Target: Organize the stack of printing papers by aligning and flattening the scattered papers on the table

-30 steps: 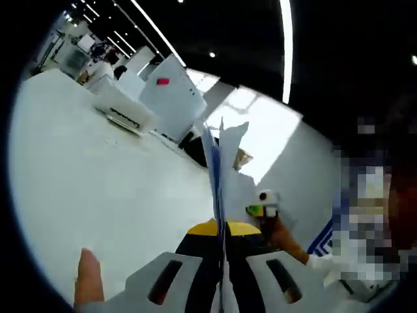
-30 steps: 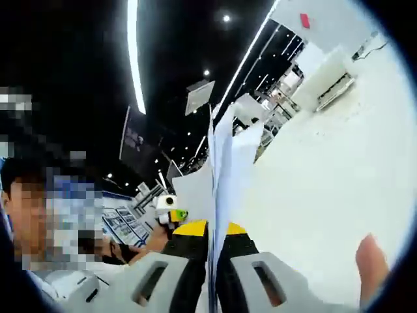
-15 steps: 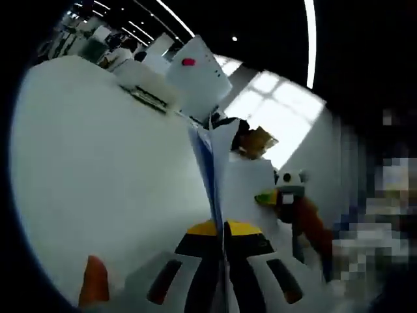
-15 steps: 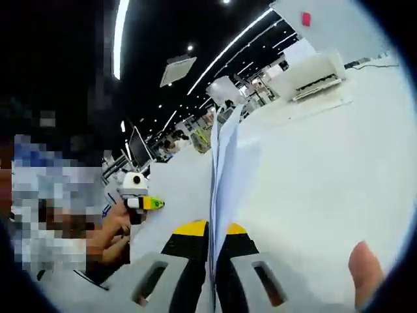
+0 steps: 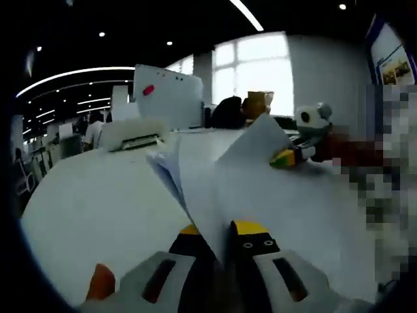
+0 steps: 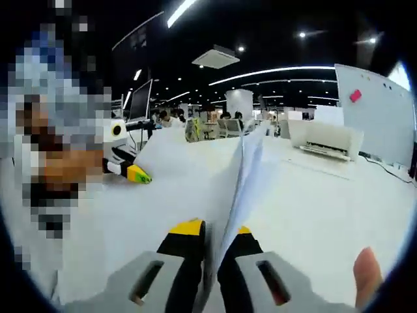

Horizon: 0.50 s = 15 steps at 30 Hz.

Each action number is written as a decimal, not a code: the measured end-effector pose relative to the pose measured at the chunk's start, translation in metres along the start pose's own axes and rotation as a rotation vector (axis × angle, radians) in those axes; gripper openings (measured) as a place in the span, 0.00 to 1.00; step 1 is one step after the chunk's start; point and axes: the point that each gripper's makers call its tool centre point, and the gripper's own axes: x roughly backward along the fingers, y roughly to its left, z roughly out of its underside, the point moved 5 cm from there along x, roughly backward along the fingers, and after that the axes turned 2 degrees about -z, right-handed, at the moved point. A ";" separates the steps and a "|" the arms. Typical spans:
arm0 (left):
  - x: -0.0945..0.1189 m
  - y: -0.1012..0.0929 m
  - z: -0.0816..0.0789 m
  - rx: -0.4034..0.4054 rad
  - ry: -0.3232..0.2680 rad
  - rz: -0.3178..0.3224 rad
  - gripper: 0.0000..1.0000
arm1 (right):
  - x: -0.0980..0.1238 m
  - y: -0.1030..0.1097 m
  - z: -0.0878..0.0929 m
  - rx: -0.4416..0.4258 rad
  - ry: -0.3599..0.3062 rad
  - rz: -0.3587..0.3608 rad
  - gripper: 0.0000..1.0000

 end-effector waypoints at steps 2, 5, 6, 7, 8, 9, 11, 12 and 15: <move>0.002 0.002 -0.001 0.000 -0.013 -0.004 0.18 | 0.002 -0.003 -0.001 -0.021 -0.017 0.005 0.04; 0.004 0.009 -0.001 0.006 -0.016 -0.035 0.27 | 0.004 -0.006 -0.003 -0.004 -0.024 0.032 0.12; 0.005 0.010 -0.001 0.012 -0.022 -0.033 0.27 | 0.004 -0.006 -0.003 0.013 -0.024 0.032 0.13; 0.006 0.009 -0.002 0.017 -0.034 -0.025 0.26 | 0.004 -0.005 -0.003 0.030 -0.022 0.021 0.13; 0.005 0.010 -0.003 0.025 -0.033 -0.040 0.27 | 0.004 -0.005 -0.003 0.031 -0.024 0.024 0.14; 0.005 0.010 -0.003 0.020 -0.033 -0.048 0.28 | 0.004 -0.006 -0.003 0.036 -0.028 0.028 0.16; 0.005 0.012 -0.003 0.015 -0.031 -0.064 0.34 | 0.006 -0.011 -0.003 0.066 -0.018 0.061 0.25; 0.006 0.015 -0.003 0.022 -0.029 -0.073 0.36 | 0.007 -0.014 -0.002 0.087 -0.014 0.081 0.30; 0.009 0.020 -0.006 0.057 -0.055 -0.102 0.43 | 0.012 -0.021 -0.004 0.066 -0.039 0.104 0.38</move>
